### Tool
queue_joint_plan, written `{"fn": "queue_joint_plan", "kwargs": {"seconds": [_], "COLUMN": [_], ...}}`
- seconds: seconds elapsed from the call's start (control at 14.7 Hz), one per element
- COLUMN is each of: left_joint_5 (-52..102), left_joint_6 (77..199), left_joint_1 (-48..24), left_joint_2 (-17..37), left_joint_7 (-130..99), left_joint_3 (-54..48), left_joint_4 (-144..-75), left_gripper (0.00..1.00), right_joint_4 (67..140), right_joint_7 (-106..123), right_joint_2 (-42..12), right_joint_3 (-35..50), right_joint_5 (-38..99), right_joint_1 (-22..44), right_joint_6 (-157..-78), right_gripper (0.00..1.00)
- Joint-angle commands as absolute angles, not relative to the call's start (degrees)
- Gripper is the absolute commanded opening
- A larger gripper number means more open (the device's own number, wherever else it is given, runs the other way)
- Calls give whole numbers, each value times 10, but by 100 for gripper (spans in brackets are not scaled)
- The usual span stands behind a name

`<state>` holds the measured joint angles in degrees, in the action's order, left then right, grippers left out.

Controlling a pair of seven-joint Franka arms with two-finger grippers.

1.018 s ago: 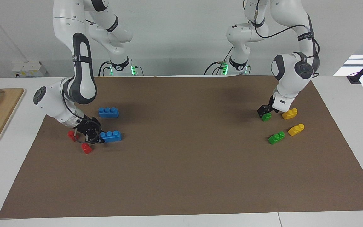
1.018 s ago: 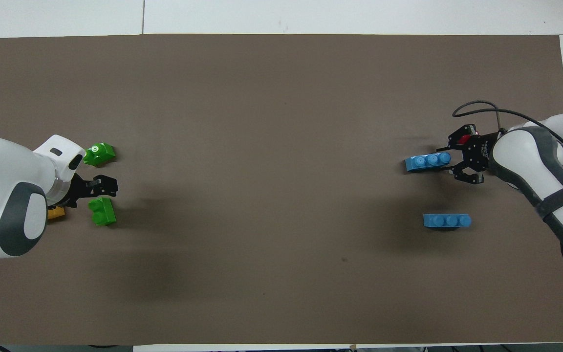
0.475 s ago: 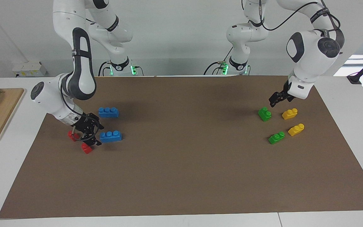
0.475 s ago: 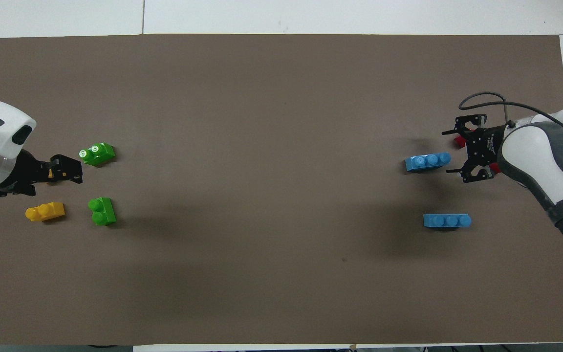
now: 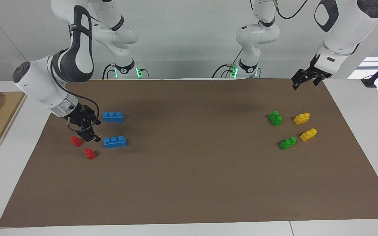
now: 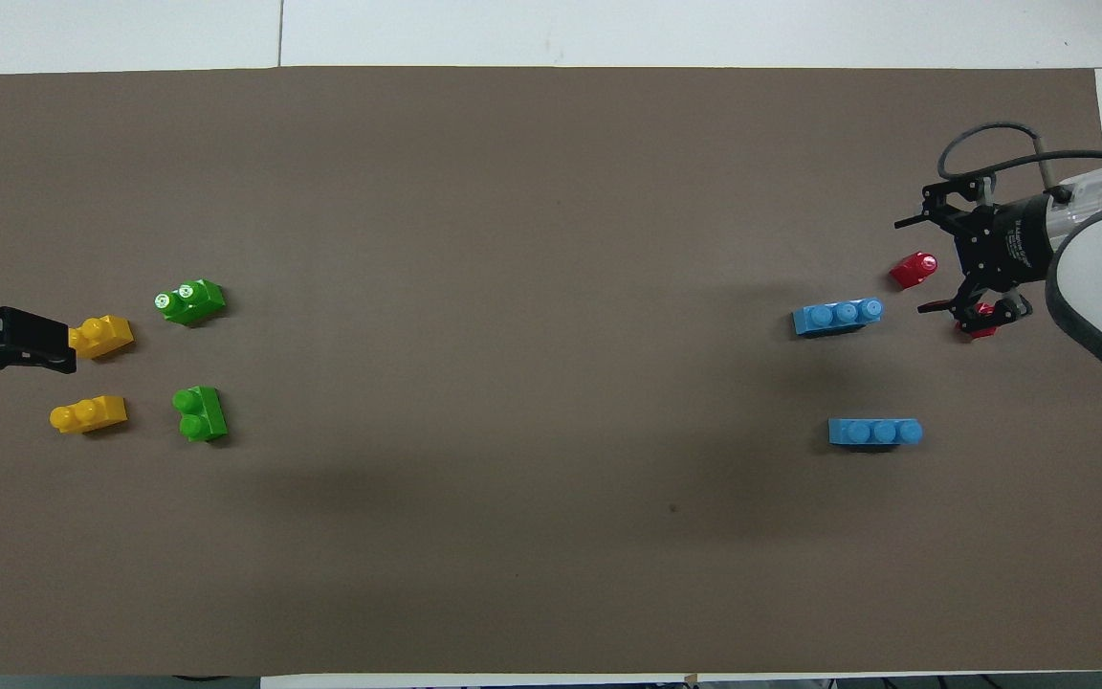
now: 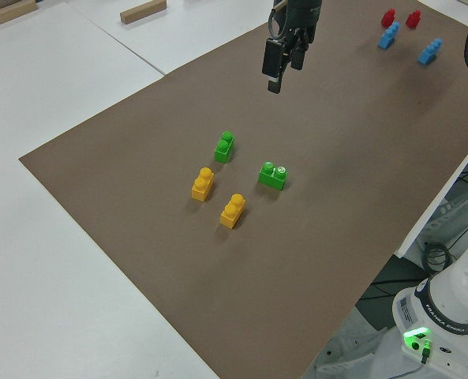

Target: Remove green block with left arm and hold with right

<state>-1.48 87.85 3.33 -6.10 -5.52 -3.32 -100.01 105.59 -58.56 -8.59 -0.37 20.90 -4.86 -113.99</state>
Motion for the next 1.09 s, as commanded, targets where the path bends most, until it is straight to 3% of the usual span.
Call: {"fn": "queue_joint_plan", "kwargs": {"seconds": [0.0,0.54,1.02], "left_joint_5": [-25,-19,-5], "left_joint_6": [860,863,866], "left_joint_1": [29,22,16], "left_joint_2": [-43,-61,-55], "left_joint_7": [-48,-48,-41], "left_joint_3": [-34,-40,-35], "left_joint_4": [-970,-989,-973], "left_gripper": [100,100,100], "right_joint_4": [1037,1028,939], "right_joint_7": [-570,-302,-101], "right_joint_2": [-55,10,2], "right_joint_3": [-1,-1,-8], "right_joint_5": [157,51,0], "right_joint_1": [-14,7,-4], "right_joint_6": [-1112,-1056,-951], "right_gripper": [100,100,100]}}
